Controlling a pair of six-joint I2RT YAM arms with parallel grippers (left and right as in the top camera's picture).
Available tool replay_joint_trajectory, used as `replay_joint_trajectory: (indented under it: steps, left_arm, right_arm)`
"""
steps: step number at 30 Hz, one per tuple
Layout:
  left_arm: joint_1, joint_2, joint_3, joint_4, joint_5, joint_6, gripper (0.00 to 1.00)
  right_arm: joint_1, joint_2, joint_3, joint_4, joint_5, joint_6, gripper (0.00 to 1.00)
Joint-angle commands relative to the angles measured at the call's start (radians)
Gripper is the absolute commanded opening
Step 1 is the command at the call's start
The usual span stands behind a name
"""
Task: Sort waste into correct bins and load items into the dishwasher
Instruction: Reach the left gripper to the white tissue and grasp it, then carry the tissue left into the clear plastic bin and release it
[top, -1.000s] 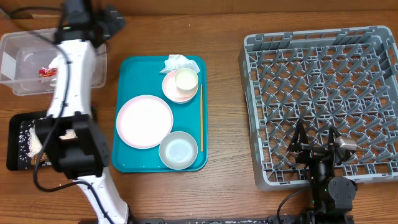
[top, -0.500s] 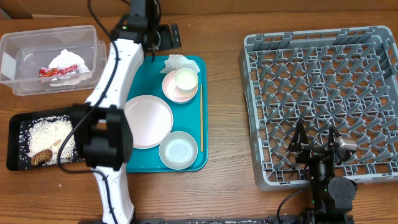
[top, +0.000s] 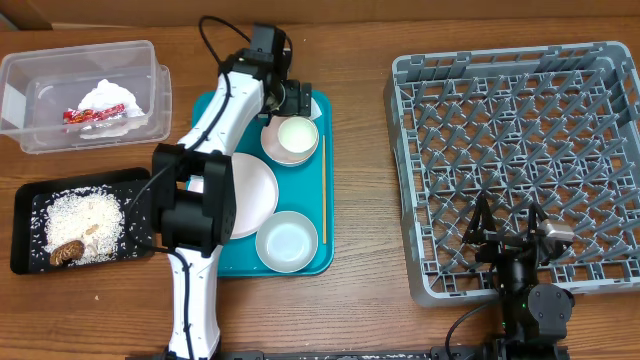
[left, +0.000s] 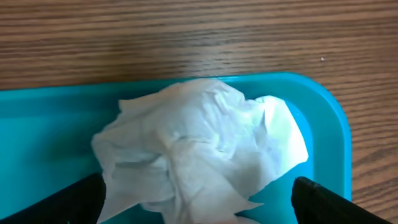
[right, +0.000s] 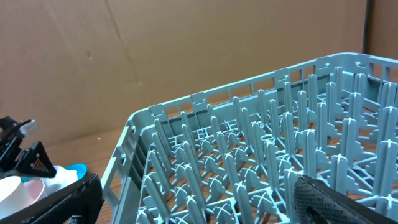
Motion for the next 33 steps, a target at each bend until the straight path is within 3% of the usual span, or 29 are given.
replay_joint_trajectory:
  steps: [1,11,21,22,27,29,33]
  left_arm:
    - [-0.002,0.023,0.003,0.000,-0.037,0.026,0.92]
    - [0.000,0.034,0.002,0.008,-0.113,0.002,0.96]
    - [-0.002,0.080,0.000,0.007,-0.080,-0.002,0.89]
    - [-0.002,0.081,0.000,0.008,-0.080,-0.002,0.82]
    - [0.000,0.062,0.036,0.007,-0.084,-0.049,0.24]
    - [0.001,0.048,0.076,-0.010,-0.084,-0.069,0.06]
    - [0.004,0.005,0.177,-0.057,-0.091,-0.090,0.04]
  right_arm:
    - [-0.002,-0.010,-0.011,0.007,-0.002,-0.004,1.00]
    - [-0.002,-0.010,-0.011,0.007,-0.002,-0.004,1.00]
    - [-0.002,-0.010,-0.011,0.007,-0.002,-0.004,1.00]
    - [-0.002,-0.010,-0.011,0.007,-0.002,-0.004,1.00]
    - [-0.002,-0.010,-0.011,0.007,-0.002,-0.004,1.00]
    - [-0.002,-0.010,-0.011,0.007,-0.002,-0.004,1.00]
    - [-0.002,-0.010,-0.011,0.007,-0.002,-0.004,1.00]
